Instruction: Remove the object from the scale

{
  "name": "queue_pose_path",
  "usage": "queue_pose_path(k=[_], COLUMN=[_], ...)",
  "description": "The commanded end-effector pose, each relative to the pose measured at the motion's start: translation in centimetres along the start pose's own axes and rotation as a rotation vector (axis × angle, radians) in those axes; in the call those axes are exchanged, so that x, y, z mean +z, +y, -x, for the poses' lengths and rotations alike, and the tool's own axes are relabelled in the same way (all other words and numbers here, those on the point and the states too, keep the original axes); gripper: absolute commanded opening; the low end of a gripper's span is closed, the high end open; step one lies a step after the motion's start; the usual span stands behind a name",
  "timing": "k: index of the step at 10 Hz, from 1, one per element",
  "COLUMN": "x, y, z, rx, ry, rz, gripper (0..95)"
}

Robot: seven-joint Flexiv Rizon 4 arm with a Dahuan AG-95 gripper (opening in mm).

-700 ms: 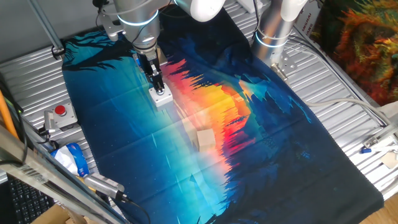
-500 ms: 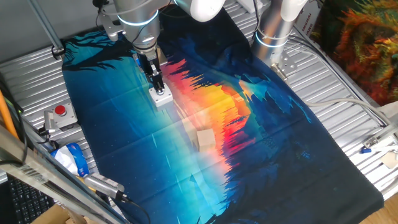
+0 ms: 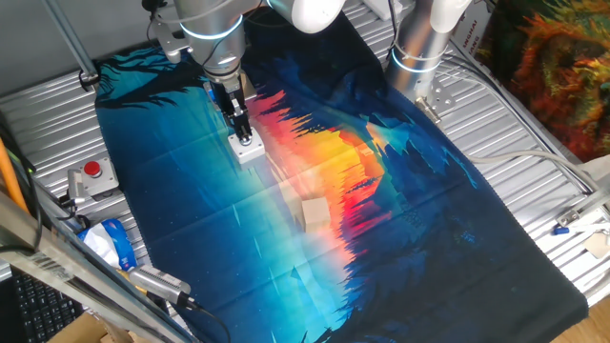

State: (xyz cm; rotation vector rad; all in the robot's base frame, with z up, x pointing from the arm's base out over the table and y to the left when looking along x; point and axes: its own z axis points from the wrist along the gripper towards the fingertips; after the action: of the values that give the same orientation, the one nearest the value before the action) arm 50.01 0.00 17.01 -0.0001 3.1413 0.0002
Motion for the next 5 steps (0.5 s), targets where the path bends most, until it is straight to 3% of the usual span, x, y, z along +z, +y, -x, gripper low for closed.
queue_pose_path(k=[1,2,3,4,5], x=[0.01,-0.01,-0.01,-0.02,-0.07], y=[0.00,0.00,0.00,-0.02,-0.14], z=[-0.01,-0.01,-0.01,-0.01,0.00], rx=[-0.178,-0.169,-0.108,-0.110,-0.132], ry=[-0.005,0.012,0.001,-0.004,-0.010], rz=[-0.174,-0.138,-0.048,-0.065,-0.127], gripper=[0.0,0.0,0.0,0.0,0.0])
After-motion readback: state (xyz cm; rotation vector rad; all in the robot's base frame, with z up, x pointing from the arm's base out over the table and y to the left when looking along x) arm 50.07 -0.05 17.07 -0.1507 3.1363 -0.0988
